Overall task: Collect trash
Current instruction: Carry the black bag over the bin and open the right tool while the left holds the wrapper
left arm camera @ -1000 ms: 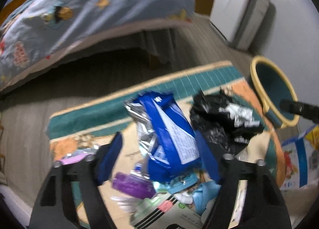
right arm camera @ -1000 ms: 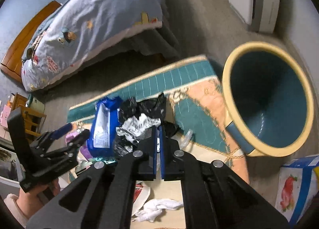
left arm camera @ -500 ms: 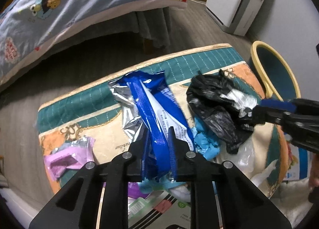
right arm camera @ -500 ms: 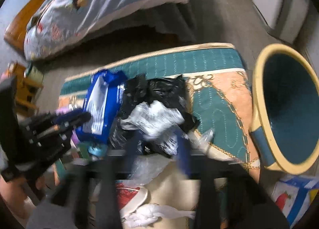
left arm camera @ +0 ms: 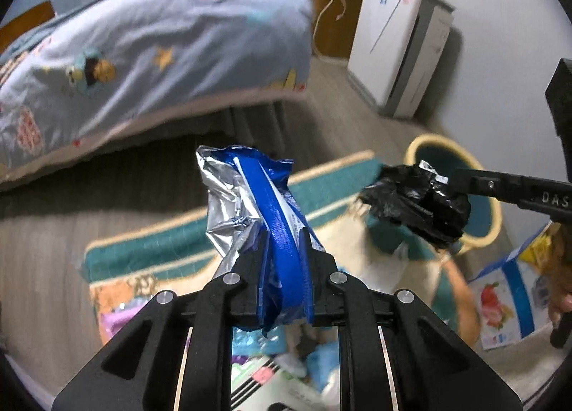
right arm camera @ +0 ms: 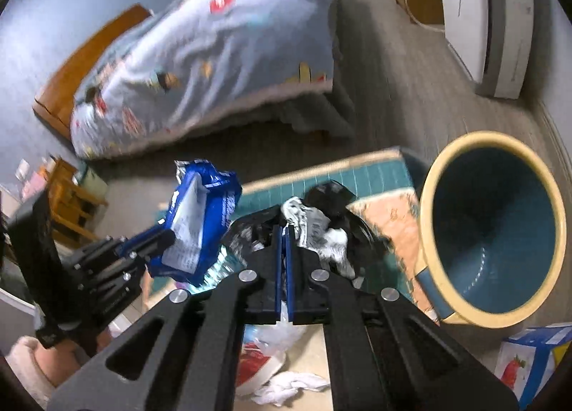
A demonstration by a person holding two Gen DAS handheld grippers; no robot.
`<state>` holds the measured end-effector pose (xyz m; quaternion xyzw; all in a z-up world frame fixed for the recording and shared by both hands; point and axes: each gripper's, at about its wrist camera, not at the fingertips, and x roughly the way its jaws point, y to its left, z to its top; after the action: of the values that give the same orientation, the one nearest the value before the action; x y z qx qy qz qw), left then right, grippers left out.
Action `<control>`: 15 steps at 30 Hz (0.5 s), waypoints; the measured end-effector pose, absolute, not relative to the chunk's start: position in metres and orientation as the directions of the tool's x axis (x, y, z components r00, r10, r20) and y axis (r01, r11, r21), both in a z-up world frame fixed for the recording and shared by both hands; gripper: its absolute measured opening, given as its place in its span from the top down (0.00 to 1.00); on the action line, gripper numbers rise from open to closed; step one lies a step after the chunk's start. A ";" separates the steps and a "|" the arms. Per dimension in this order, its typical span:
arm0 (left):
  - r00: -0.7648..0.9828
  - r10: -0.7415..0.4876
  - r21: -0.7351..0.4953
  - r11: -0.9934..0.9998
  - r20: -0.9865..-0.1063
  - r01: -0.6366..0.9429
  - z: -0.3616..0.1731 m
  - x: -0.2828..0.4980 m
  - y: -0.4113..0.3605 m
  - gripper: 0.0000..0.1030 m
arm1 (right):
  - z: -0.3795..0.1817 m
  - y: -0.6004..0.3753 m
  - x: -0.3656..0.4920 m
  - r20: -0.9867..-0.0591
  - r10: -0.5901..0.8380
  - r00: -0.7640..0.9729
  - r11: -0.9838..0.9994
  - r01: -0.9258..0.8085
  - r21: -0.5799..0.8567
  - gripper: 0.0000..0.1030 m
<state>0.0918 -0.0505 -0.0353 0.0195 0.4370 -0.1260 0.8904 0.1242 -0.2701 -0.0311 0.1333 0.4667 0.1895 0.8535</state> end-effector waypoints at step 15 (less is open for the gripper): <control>0.491 -0.419 -0.116 0.837 -0.764 0.534 -0.023 0.111 -0.215 1.00 | -0.025 -0.411 0.144 -0.727 0.221 0.650 0.913 0.124 0.388 0.99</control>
<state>0.1110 -0.2148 -0.0231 0.0686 0.4219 -0.2768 0.8606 0.1438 -0.4106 -0.0248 0.2064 0.4175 0.0275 0.8845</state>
